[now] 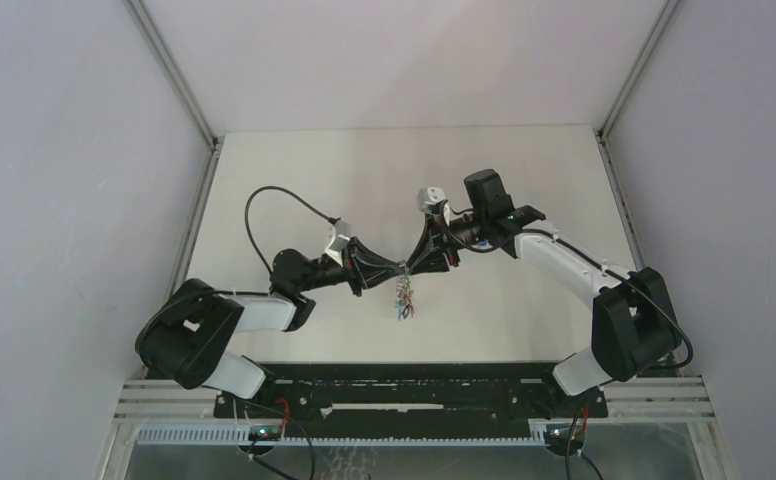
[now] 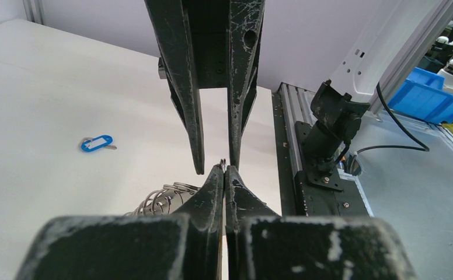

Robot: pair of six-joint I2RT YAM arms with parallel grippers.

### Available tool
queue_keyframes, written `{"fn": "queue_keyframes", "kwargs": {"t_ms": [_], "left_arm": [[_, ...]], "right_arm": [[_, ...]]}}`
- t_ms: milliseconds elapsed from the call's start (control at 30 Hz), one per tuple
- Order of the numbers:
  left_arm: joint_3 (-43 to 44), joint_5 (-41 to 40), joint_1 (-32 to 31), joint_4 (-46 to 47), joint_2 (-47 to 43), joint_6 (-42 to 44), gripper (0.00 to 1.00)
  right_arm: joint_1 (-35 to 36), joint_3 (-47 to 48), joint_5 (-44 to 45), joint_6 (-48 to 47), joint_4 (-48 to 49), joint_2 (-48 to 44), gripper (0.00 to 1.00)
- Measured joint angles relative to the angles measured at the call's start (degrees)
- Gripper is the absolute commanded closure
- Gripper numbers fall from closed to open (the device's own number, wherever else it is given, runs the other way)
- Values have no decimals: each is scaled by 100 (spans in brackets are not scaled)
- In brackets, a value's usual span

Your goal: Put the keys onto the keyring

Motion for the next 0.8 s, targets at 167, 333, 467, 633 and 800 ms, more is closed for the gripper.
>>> {"fn": "queue_keyframes", "kwargs": {"t_ms": [167, 333, 467, 633, 800], "left_arm": [[0, 0, 0, 0, 0, -2, 100], [0, 0, -2, -4, 0, -4, 100], [-2, 11, -11, -11, 0, -7, 100], [0, 7, -70, -13, 0, -9, 100], [0, -2, -90, -22, -13, -9, 100]], "right_arm": [[24, 0, -66, -15, 24, 46, 97], [24, 0, -190, -35, -11, 122, 100], [15, 4, -271, -61, -59, 181, 100], [31, 35, -284, -55, -179, 243, 100], [66, 125, -280, -11, -291, 334, 100]]}}
